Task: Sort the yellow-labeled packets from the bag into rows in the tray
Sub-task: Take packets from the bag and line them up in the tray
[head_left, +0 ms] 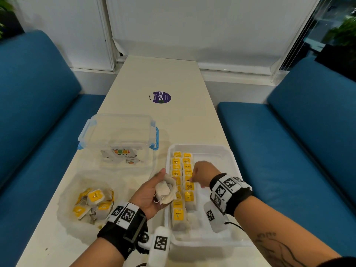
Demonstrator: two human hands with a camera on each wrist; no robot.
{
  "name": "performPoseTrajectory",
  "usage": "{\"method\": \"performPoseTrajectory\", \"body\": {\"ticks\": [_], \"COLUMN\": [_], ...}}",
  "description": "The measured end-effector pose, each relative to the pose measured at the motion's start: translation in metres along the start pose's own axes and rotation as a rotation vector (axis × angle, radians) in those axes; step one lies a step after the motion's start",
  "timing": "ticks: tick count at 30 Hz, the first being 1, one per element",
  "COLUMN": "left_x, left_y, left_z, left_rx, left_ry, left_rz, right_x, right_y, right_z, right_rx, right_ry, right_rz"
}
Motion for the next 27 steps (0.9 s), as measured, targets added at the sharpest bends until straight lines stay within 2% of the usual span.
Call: {"method": "performPoseTrajectory", "body": {"ticks": [3,6,11,17,20,23,27], "left_x": [-0.003,0.002,0.01,0.011,0.009,0.008,0.009], "left_y": [0.003,0.004,0.006,0.004,0.003,0.001,0.001], "left_z": [-0.003,-0.005,-0.008,-0.009,-0.011,-0.013,-0.016], "left_rx": [-0.045,-0.038,0.012,0.039,0.034,0.03,0.031], "left_ry": [-0.038,-0.038,-0.032,-0.073,-0.054,-0.05,-0.051], "left_rz": [0.067,0.078,0.052,0.087,0.117,0.113,0.082], "right_x": [-0.033,-0.048,-0.033,-0.024,-0.022,-0.016,-0.003], "right_y": [-0.022,-0.047,-0.07,-0.083,-0.09,-0.089,-0.083], "right_z": [0.005,-0.002,-0.024,-0.03,-0.038,-0.042,-0.045], "right_rx": [-0.031,-0.127,-0.245,-0.265,-0.321,-0.259,-0.168], "right_ry": [0.39,0.518,0.484,0.493,0.396,0.241,0.208], "right_rz": [0.187,0.252,0.104,0.173,0.213,0.266,0.203]}}
Point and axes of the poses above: each hand's wrist, its own y-axis towards the middle knuckle, its own x-axis out of the palm, z = x × y, the point moved 6 cm from there along y, towards the middle knuckle, and after that the axes turned 6 degrees about -y, right-handed, at the moved point
